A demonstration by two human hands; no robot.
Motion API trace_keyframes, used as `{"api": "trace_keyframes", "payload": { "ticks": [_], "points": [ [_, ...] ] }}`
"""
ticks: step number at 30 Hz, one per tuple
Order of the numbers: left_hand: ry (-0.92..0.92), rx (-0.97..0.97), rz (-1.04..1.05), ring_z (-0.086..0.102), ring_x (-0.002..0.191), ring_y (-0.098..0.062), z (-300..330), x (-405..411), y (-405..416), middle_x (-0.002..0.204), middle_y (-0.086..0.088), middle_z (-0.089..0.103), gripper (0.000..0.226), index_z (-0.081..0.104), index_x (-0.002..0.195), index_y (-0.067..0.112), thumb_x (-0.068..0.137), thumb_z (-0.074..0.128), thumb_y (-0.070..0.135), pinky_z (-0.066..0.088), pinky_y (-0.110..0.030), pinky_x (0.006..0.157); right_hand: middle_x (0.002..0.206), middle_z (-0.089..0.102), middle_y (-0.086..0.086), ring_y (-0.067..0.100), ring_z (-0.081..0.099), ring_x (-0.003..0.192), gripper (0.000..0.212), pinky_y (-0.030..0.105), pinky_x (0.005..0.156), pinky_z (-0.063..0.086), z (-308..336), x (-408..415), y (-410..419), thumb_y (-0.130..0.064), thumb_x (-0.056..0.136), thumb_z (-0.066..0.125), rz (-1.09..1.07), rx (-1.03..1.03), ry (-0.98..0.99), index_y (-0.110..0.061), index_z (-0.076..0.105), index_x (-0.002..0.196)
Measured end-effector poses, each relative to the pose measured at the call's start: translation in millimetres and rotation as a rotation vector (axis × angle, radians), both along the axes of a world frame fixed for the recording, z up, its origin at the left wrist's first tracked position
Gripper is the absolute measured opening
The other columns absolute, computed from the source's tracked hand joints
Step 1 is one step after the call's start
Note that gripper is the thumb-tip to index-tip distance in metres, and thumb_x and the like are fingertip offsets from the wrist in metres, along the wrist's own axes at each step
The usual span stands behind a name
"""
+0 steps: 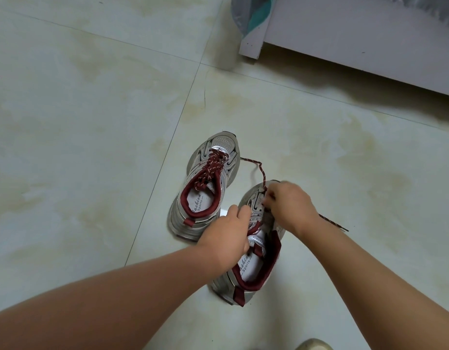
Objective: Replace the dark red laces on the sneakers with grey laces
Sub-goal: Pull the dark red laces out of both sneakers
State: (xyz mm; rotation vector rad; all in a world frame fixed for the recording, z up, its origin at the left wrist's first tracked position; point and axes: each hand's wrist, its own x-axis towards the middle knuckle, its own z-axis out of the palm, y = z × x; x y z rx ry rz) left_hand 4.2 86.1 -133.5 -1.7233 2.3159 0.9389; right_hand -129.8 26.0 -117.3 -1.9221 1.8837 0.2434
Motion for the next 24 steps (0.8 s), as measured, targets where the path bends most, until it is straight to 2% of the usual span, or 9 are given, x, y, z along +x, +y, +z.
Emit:
{"api": "trace_keyframes", "payload": {
  "ticks": [3,6,8,11,13,16,20,22,24],
  "points": [
    [0.010,0.005,0.005,0.055,0.093,-0.030,-1,0,-1,0.114,-0.009,0.042,0.034,0.034,0.118,0.011,0.089,0.050,0.013,0.038,-0.033,0.068,0.084,0.058,0.009,0.026,0.052,0.080,0.015,0.032,0.070,0.041,7,-11,-9,-0.016,0.092,0.049,-0.411,-0.200,-0.411,-0.008,0.056,0.081],
    [0.010,0.009,0.001,0.055,0.094,-0.030,-1,-1,-1,0.115,-0.009,0.042,0.035,0.033,0.119,0.011,0.089,0.051,0.014,0.041,-0.034,0.070,0.070,0.060,0.009,0.019,0.053,0.061,0.022,0.024,0.058,0.047,28,-18,-20,-0.007,0.094,0.040,-0.814,-0.214,-0.957,-0.010,0.048,0.074],
    [0.013,0.013,-0.003,0.055,0.094,-0.030,-1,0,0,0.115,-0.009,0.042,0.036,0.033,0.120,0.011,0.088,0.051,0.014,0.044,-0.035,0.073,0.063,0.054,0.005,0.018,0.045,0.057,0.023,0.027,0.054,0.042,30,-18,-21,-0.009,0.095,0.040,-0.800,-0.190,-0.909,-0.013,0.045,0.073],
    [0.010,0.015,-0.004,0.055,0.095,-0.030,0,0,0,0.116,-0.010,0.042,0.036,0.033,0.120,0.011,0.089,0.049,0.014,0.042,-0.036,0.074,0.079,0.054,0.004,0.024,0.049,0.075,0.014,0.030,0.067,0.038,18,-6,-11,-0.024,0.091,0.053,-0.428,-0.113,-0.431,-0.014,0.049,0.082],
    [0.005,0.012,-0.005,0.054,0.096,-0.031,0,0,0,0.116,-0.010,0.041,0.036,0.033,0.121,0.010,0.089,0.049,0.014,0.042,-0.036,0.074,0.089,0.060,0.005,0.026,0.054,0.088,0.021,0.032,0.076,0.040,12,0,-2,-0.034,0.088,0.059,-0.171,-0.019,-0.141,-0.014,0.056,0.089],
    [0.000,0.007,-0.010,0.055,0.096,-0.031,1,0,0,0.117,-0.011,0.042,0.036,0.033,0.121,0.010,0.089,0.049,0.014,0.039,-0.035,0.071,0.100,0.064,0.005,0.027,0.055,0.101,0.019,0.033,0.083,0.039,12,3,2,-0.033,0.089,0.057,-0.031,0.068,0.031,-0.015,0.060,0.094],
    [-0.011,-0.004,-0.025,0.055,0.095,-0.031,2,0,0,0.116,-0.010,0.042,0.035,0.034,0.121,0.010,0.089,0.049,0.014,0.036,-0.033,0.068,0.076,0.050,-0.006,0.025,0.048,0.087,0.012,0.033,0.078,0.034,8,-4,-2,-0.019,0.093,0.049,-0.110,0.043,-0.048,-0.018,0.050,0.082],
    [0.001,-0.004,-0.018,0.055,0.094,-0.030,1,0,0,0.116,-0.010,0.042,0.035,0.034,0.120,0.010,0.089,0.049,0.014,0.037,-0.032,0.068,0.076,0.053,0.000,0.023,0.047,0.080,0.014,0.032,0.072,0.036,11,-10,-9,-0.013,0.093,0.046,-0.370,-0.098,-0.309,-0.011,0.055,0.083],
    [0.007,-0.001,-0.011,0.055,0.094,-0.030,2,0,0,0.116,-0.010,0.042,0.035,0.034,0.120,0.010,0.089,0.049,0.013,0.037,-0.032,0.068,0.074,0.058,0.008,0.023,0.051,0.068,0.021,0.031,0.064,0.040,25,-20,-19,-0.008,0.094,0.041,-0.721,-0.210,-0.721,-0.005,0.054,0.077]
  ]
}}
